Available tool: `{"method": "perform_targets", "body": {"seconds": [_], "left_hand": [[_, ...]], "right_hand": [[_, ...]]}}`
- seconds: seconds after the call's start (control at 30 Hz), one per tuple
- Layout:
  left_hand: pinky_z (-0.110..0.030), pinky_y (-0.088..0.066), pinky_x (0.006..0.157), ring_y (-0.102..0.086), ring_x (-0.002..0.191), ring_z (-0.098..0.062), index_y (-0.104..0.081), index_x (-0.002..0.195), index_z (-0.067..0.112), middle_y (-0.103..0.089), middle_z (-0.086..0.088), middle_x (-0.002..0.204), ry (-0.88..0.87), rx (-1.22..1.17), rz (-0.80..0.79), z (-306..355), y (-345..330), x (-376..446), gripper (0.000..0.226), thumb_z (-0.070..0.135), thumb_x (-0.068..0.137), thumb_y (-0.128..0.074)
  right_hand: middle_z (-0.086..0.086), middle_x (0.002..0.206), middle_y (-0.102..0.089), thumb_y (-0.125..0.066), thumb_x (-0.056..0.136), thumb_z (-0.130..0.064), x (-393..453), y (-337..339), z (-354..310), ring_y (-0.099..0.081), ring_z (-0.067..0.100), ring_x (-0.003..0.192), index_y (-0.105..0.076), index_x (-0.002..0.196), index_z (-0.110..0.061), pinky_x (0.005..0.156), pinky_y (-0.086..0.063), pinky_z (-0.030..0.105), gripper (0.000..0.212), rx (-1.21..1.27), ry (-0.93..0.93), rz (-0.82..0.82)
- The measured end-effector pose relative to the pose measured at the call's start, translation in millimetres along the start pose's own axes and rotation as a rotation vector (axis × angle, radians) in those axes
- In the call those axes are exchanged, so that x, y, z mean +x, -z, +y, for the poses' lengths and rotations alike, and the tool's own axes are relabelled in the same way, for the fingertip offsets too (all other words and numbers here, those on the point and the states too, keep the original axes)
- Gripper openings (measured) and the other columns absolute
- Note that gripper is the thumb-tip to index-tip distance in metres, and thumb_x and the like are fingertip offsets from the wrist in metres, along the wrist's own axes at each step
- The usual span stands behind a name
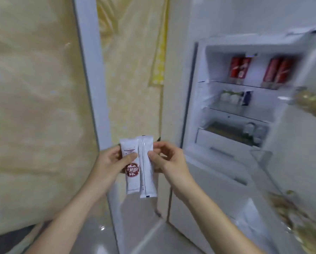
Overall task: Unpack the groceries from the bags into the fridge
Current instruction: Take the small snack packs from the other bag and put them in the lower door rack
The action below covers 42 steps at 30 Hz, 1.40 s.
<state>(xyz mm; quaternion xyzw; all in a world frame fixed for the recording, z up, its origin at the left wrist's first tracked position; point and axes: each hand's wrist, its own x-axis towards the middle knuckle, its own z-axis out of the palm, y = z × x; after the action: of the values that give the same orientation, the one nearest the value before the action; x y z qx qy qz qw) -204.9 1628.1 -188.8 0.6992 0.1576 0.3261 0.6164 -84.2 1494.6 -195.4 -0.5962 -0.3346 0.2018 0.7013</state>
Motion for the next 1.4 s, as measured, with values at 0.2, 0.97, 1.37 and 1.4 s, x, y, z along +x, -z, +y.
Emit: {"method": "perform_targets", "body": {"seconds": [0.2,0.97,1.37,1.4], "left_hand": [[-0.026,-0.060,0.065,-0.072,0.075,-0.011,-0.076,0.097,0.012,-0.079,0.000,0.085,-0.096,-0.076,-0.323,0,-179,72,0.011,0.005,0.090,-0.071],[-0.026,-0.048,0.066,-0.068,0.080,-0.008,-0.070,0.102,0.025,-0.074,0.010,0.088,-0.235,0.262,-0.839,-109,-492,181,0.018,0.035,0.088,-0.076],[-0.039,-0.044,0.094,-0.044,0.122,-0.025,-0.052,0.142,0.021,-0.047,-0.003,0.131,-0.742,0.761,-0.595,-113,-442,195,0.057,0.049,0.093,-0.062],[-0.039,-0.044,0.095,-0.045,0.123,-0.025,-0.052,0.142,0.021,-0.048,-0.002,0.130,-0.753,0.765,-0.583,-109,-432,195,0.055,0.047,0.094,-0.061]], "right_hand": [[-0.004,0.082,-0.060,-0.067,0.094,-0.001,-6,165,-30,-0.062,0.010,0.076,-0.070,0.104,-0.005,0.067,-0.056,0.032,0.012,-0.163,0.076,0.414],[-0.012,0.076,-0.059,-0.065,0.094,-0.008,24,375,50,-0.054,0.004,0.068,-0.063,0.088,-0.018,0.060,-0.038,0.010,0.012,-1.040,-0.298,1.113],[-0.001,0.106,-0.074,-0.058,0.099,-0.035,30,349,33,-0.068,0.021,0.098,-0.067,0.118,-0.018,0.083,-0.055,0.036,0.027,-1.236,-0.247,0.947],[0.000,0.105,-0.074,-0.060,0.098,-0.034,33,345,31,-0.068,0.022,0.097,-0.068,0.116,-0.018,0.080,-0.055,0.036,0.025,-1.247,-0.210,0.928]]}}
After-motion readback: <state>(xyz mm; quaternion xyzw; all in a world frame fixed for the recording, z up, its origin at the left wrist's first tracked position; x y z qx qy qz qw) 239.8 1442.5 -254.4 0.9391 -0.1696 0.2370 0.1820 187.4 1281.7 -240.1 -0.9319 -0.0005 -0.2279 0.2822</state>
